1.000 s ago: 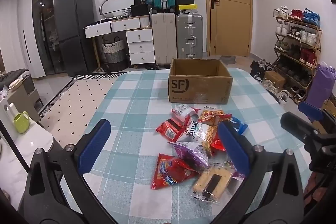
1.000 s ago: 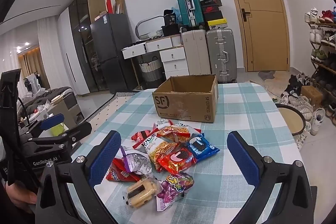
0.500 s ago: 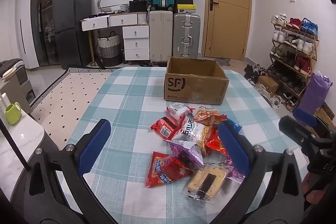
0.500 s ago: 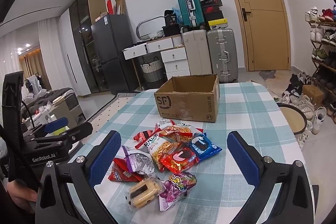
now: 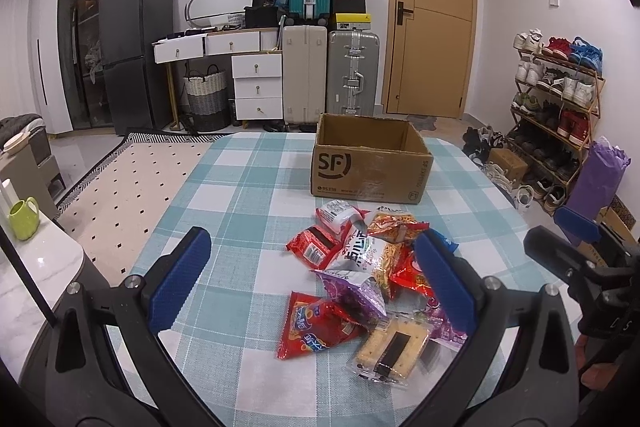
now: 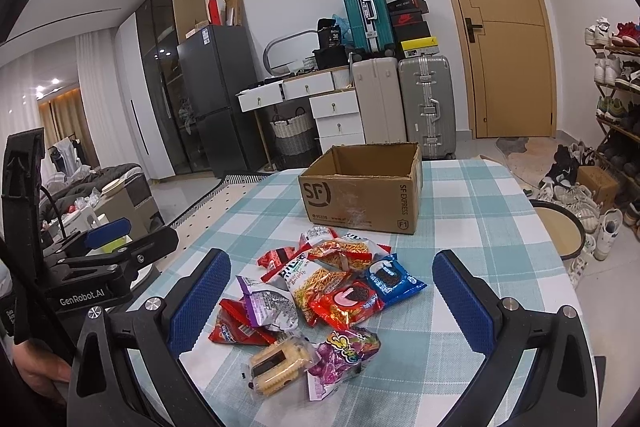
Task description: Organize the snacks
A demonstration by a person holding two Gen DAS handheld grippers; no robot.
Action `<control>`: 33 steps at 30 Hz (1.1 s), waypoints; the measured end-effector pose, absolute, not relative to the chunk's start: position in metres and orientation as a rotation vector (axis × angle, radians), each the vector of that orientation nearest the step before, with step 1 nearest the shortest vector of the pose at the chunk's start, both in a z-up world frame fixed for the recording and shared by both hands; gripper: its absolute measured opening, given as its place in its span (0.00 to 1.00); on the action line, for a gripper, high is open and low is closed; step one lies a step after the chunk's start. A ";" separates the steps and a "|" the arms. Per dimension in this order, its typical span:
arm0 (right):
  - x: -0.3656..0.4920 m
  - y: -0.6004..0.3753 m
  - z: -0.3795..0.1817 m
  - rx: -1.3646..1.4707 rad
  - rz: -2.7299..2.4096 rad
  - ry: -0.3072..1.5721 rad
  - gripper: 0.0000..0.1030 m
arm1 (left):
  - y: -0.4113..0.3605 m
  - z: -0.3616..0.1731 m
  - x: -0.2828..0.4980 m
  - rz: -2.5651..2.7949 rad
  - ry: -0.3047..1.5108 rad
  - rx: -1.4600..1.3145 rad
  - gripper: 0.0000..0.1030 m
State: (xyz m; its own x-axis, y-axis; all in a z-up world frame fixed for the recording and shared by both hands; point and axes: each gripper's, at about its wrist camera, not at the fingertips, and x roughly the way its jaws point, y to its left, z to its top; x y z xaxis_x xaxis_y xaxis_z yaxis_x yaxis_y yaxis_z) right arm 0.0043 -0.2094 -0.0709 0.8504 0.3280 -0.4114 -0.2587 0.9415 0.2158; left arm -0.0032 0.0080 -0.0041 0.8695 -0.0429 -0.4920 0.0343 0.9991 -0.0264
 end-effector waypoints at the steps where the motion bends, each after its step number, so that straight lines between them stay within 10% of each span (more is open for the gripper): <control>1: 0.005 -0.209 -0.071 0.154 0.312 0.460 1.00 | 0.007 -0.005 -0.003 -0.045 0.513 -0.011 0.99; 33: 0.002 -0.206 -0.074 0.139 0.306 0.449 1.00 | 0.010 -0.008 -0.002 -0.043 0.513 -0.016 0.99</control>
State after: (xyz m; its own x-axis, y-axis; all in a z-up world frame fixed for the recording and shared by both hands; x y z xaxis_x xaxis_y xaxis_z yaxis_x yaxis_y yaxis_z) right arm 0.0021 -0.2063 -0.0739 0.8564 0.3207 -0.4046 -0.2598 0.9449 0.1991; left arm -0.0017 0.0099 -0.0083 0.8703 -0.0456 -0.4904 0.0375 0.9989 -0.0264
